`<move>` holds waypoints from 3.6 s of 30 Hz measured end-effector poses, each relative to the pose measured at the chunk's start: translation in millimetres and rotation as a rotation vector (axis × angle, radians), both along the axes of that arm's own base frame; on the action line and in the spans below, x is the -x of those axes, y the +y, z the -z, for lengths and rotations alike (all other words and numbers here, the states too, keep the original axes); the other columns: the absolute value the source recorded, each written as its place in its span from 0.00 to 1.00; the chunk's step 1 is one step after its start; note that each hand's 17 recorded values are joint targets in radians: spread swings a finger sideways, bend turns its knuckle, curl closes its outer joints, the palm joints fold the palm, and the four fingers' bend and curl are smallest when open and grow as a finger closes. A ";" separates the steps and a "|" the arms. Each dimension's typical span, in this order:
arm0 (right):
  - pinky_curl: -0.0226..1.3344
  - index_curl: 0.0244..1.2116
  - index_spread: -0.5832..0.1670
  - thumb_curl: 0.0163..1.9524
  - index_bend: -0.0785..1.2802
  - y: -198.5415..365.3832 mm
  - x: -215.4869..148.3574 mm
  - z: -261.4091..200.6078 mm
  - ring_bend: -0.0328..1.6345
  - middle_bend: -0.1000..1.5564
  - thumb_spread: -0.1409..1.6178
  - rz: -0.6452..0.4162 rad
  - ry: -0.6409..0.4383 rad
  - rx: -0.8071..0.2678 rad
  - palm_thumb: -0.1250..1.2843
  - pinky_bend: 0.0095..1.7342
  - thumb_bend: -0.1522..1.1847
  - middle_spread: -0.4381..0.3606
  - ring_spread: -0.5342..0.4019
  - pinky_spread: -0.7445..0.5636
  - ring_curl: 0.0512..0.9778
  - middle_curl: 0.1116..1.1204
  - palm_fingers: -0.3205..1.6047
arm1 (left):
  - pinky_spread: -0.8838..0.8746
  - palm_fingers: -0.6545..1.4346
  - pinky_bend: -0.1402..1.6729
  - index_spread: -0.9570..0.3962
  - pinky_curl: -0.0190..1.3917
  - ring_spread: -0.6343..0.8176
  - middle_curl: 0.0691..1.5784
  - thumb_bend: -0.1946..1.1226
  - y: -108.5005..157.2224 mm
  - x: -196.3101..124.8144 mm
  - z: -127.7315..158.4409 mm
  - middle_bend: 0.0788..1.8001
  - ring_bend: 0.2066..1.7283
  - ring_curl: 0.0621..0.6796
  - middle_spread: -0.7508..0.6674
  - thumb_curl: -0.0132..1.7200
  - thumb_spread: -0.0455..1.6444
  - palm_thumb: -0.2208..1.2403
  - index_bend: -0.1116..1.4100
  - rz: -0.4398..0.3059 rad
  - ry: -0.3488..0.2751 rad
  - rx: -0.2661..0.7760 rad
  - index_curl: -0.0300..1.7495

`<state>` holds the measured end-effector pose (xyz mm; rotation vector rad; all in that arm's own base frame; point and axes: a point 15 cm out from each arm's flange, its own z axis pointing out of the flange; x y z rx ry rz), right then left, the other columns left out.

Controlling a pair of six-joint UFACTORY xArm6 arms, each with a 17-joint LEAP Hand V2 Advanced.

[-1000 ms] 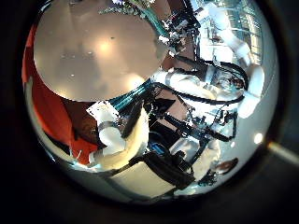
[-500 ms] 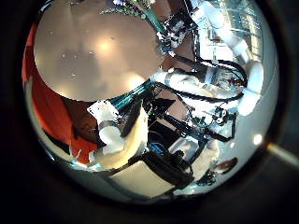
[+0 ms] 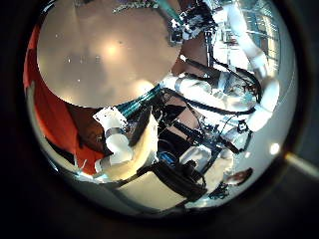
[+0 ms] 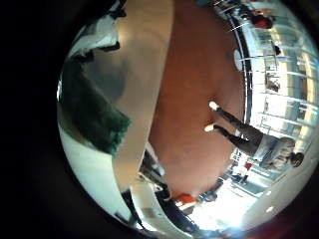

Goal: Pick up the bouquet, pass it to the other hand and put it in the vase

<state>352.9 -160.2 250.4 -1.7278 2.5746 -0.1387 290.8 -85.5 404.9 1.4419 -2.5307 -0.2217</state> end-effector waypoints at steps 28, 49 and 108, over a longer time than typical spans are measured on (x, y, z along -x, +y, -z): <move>0.44 0.70 0.47 0.49 0.92 100.6 7.6 -210.4 0.90 0.88 0.58 -0.189 -0.659 -0.880 0.88 0.80 0.12 0.41 0.38 0.42 0.66 0.66 0.77 | 0.79 0.40 0.17 0.74 0.17 0.80 0.17 0.11 -25.7 -44.2 -81.1 0.07 0.14 0.24 0.80 0.16 0.64 0.18 0.21 -0.200 -0.012 0.356 0.26; 0.51 0.69 0.49 0.56 0.93 273.3 55.9 -321.5 0.91 0.90 0.57 -0.637 -0.665 -1.275 0.86 0.77 0.11 0.42 0.38 0.42 0.66 0.61 0.77 | 0.81 0.35 0.21 0.86 0.22 0.85 0.16 0.13 -106.9 -59.2 -186.2 0.07 0.22 0.27 0.87 0.19 0.52 0.18 0.17 -0.107 0.052 1.188 0.21; 0.49 0.47 0.24 0.36 0.37 256.4 1.8 -194.9 0.68 0.54 0.63 -0.435 -0.476 -1.144 0.58 0.63 0.09 0.38 0.38 0.47 0.43 0.37 0.24 | 0.20 0.72 0.86 0.21 0.67 0.16 0.69 0.24 -116.0 -136.3 -263.4 0.59 0.94 0.91 0.14 0.44 0.62 0.87 0.59 -0.123 0.055 1.563 0.53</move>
